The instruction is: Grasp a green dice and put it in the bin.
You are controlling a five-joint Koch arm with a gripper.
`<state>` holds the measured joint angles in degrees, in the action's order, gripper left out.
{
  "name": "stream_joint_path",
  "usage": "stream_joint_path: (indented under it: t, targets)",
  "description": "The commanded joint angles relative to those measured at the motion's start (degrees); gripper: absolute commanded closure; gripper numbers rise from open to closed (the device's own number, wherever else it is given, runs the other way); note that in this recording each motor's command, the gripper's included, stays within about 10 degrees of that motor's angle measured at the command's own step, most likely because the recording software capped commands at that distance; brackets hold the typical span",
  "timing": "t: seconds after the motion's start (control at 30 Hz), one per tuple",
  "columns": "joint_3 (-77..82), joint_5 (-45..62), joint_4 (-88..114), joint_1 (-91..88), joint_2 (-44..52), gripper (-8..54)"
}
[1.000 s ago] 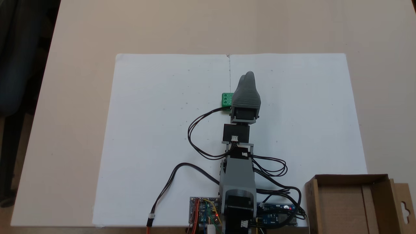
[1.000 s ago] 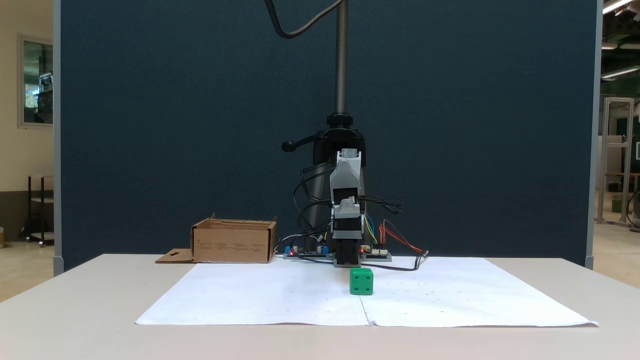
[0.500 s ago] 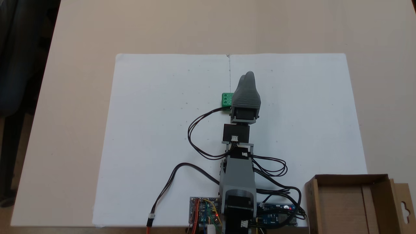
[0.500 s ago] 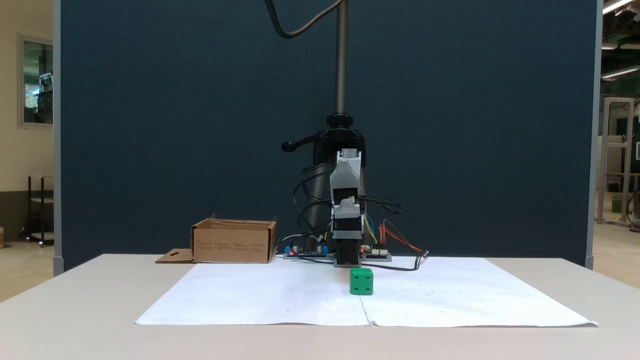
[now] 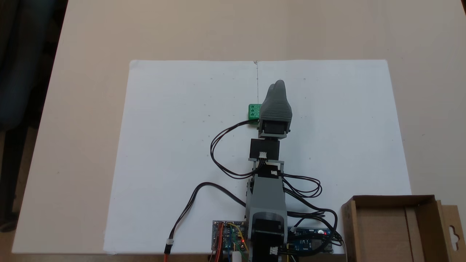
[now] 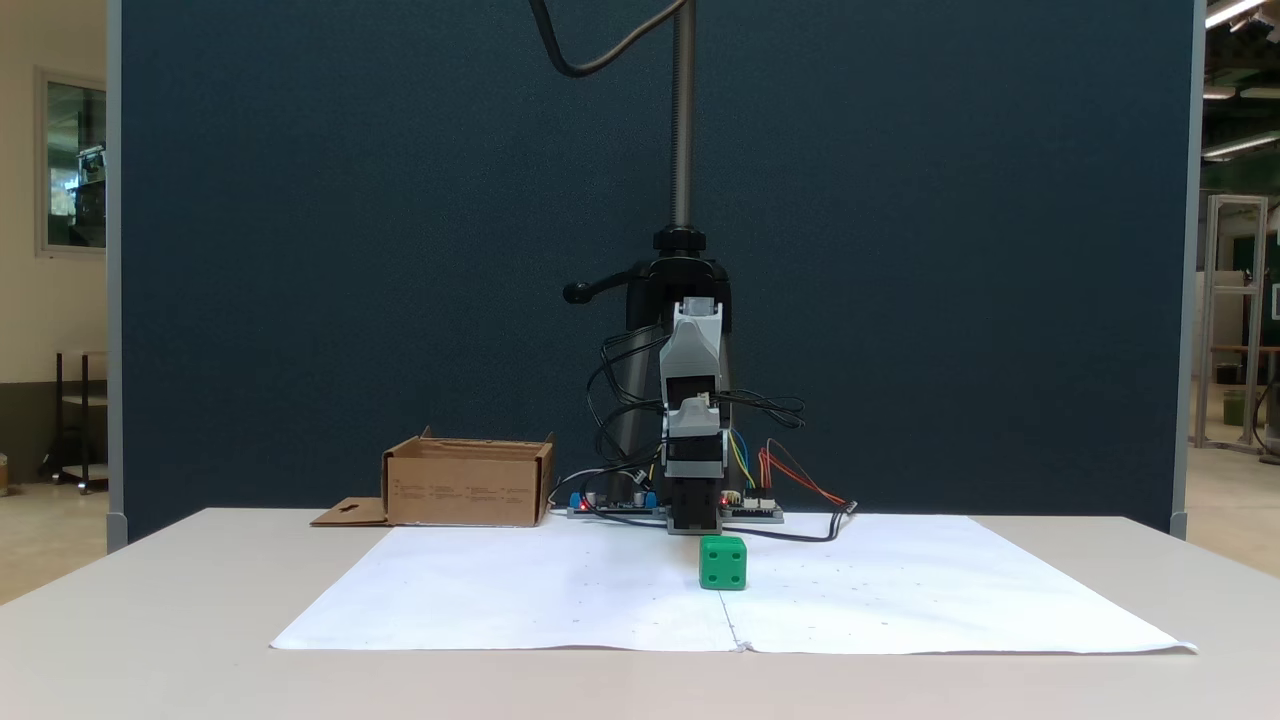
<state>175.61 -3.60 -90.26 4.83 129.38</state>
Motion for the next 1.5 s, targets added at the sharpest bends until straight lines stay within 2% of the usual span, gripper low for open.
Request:
stream_joint_path:
  t: [0.0, 0.33, 0.5, 0.67, 1.0, 1.47]
  targets:
    - [3.87, 4.13, -2.99, 0.62, 6.33, 0.6]
    - [3.78, 4.22, -0.44, 0.09, 6.15, 1.3]
    - [3.43, 4.22, -1.41, 0.0, 6.42, 5.0]
    - [1.76, 4.57, -0.18, 0.09, 6.15, 4.7]
    - [-17.14, 4.48, 37.86, 0.7, 6.15, 1.5]
    - [-54.58, 3.69, 94.55, -2.02, 4.57, 3.2]
